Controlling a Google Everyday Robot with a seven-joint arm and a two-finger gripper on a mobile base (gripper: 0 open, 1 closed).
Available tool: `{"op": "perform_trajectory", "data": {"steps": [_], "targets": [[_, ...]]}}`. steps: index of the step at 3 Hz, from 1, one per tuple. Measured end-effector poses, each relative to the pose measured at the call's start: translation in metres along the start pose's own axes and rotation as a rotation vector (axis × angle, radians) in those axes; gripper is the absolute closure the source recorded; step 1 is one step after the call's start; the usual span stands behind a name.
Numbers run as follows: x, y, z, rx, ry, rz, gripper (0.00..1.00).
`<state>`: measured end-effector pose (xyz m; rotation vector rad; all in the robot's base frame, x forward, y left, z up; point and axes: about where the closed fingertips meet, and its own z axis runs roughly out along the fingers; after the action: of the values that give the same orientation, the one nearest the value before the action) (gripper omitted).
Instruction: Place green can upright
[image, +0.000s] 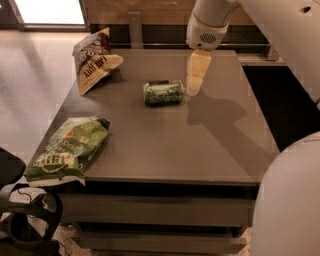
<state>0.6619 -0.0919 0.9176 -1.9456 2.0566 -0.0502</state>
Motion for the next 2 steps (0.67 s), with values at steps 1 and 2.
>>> {"op": "perform_trajectory", "data": {"steps": [1, 2], "targets": [[-0.0068, -0.0003, 0.0062, -0.004, -0.004, -0.039, 0.00], [-0.0078, -0.0006, 0.0072, -0.003, -0.004, -0.044, 0.00]]}}
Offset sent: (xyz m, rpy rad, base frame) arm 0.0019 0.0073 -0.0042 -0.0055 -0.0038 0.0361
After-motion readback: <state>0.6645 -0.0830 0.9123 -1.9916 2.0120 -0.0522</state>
